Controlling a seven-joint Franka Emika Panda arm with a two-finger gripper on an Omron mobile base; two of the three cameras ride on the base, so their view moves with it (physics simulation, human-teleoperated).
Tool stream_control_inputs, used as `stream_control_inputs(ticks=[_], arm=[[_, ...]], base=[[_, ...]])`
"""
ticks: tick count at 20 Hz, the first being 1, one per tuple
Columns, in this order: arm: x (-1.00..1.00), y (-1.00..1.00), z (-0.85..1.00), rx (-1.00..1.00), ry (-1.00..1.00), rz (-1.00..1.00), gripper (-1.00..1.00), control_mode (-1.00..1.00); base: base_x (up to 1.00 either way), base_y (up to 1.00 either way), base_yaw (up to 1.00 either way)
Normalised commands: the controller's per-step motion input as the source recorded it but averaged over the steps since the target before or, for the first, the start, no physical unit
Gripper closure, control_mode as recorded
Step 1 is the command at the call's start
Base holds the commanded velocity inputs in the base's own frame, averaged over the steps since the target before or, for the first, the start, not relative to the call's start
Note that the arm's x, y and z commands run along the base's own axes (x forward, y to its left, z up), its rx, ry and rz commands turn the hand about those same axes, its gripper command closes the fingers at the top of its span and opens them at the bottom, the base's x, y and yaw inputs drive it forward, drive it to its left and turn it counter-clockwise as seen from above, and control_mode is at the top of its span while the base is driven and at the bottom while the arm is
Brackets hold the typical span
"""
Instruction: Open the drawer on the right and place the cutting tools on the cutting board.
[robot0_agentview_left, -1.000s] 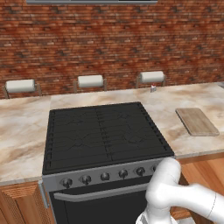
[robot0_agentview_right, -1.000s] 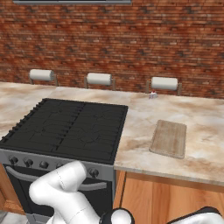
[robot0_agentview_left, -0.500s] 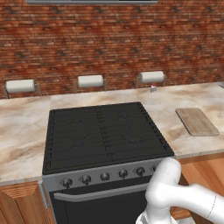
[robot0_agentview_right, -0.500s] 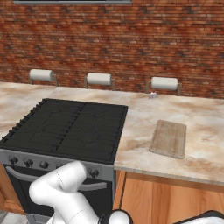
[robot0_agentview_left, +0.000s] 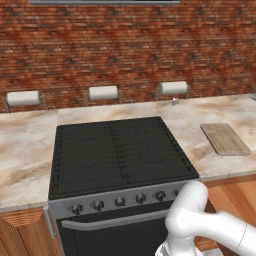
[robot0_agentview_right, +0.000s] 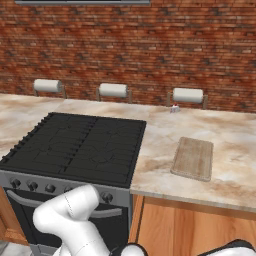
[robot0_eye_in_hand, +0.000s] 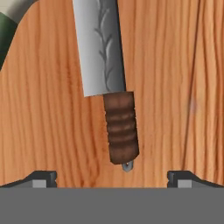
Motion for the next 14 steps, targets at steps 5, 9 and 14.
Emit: stream_control_inputs(ticks=[5, 9, 14], arm=[[0.04, 0.00, 0.00, 0.00, 0.00, 0.00, -1.00, -1.00], [0.27, 0.00, -0.01, 0.00, 0.00, 0.00, -1.00, -1.00], [0.27, 0.00, 0.00, 0.00, 0.00, 0.00, -1.00, -1.00]], base=[[0.00, 0.00, 0.00], [0.00, 0.00, 0.00], [0.00, 0.00, 0.00]])
